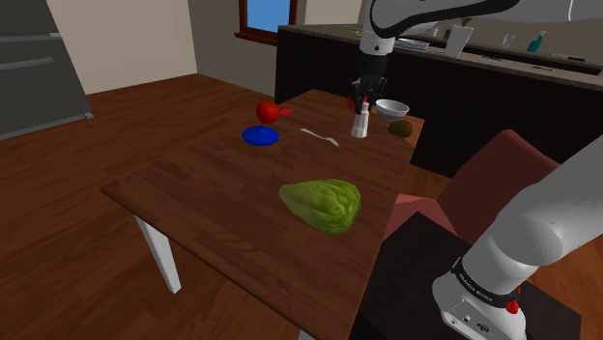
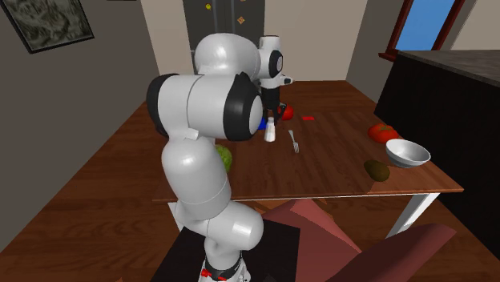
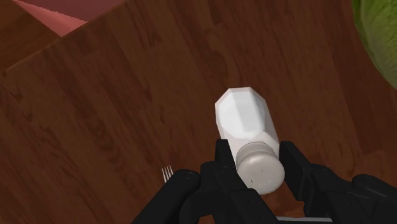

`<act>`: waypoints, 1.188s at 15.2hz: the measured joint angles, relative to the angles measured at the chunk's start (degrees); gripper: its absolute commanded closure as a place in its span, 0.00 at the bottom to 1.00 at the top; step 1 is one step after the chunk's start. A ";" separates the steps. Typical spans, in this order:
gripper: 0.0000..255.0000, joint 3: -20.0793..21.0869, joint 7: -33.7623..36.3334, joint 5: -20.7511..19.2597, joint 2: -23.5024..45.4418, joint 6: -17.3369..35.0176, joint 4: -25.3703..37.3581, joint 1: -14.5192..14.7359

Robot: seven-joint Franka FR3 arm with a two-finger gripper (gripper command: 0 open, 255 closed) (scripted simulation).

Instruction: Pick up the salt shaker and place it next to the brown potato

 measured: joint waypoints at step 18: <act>1.00 -11.92 -21.08 -0.47 12.03 -0.54 14.15 -9.31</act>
